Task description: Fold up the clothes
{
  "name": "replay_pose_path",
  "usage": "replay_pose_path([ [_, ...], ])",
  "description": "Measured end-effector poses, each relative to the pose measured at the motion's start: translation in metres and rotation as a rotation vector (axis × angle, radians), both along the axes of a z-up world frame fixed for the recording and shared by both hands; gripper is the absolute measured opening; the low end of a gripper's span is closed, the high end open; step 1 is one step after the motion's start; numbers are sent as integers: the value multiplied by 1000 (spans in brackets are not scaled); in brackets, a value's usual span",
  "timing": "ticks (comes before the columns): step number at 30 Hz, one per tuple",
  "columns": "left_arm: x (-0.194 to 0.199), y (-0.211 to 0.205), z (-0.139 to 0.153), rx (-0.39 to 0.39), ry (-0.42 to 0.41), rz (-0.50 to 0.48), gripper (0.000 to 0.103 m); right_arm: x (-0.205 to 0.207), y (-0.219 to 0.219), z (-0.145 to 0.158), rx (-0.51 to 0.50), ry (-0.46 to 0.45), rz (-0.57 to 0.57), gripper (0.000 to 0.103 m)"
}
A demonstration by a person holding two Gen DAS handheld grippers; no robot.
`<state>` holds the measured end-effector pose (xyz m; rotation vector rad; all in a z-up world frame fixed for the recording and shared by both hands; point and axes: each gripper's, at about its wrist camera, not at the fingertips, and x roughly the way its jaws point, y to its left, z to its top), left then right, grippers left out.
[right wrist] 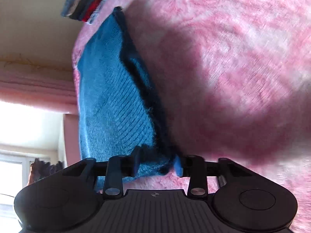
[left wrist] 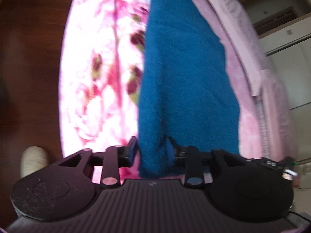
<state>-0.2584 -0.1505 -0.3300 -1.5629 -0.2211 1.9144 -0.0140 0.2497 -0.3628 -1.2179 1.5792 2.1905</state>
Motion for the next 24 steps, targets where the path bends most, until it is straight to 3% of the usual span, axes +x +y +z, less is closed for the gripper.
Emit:
replay_pose_path([
  [5, 13, 24, 43, -301, 132, -13, 42, -6, -25, 51, 409, -252, 59, 48],
  [8, 27, 46, 49, -428, 152, -48, 43, -9, -64, 62, 554, -320, 138, 48],
  [11, 42, 62, 52, -490, 156, -69, 44, -16, -97, 72, 575, -314, 218, 48],
  [14, 50, 64, 63, -501, 160, -80, 44, -25, -118, 79, 562, -314, 258, 50],
  [18, 56, 63, 84, -519, 187, -83, 45, -29, -127, 94, 554, -304, 256, 57],
  [24, 69, 56, 121, -515, 232, -101, 46, -28, -133, 137, 599, -277, 262, 58],
])
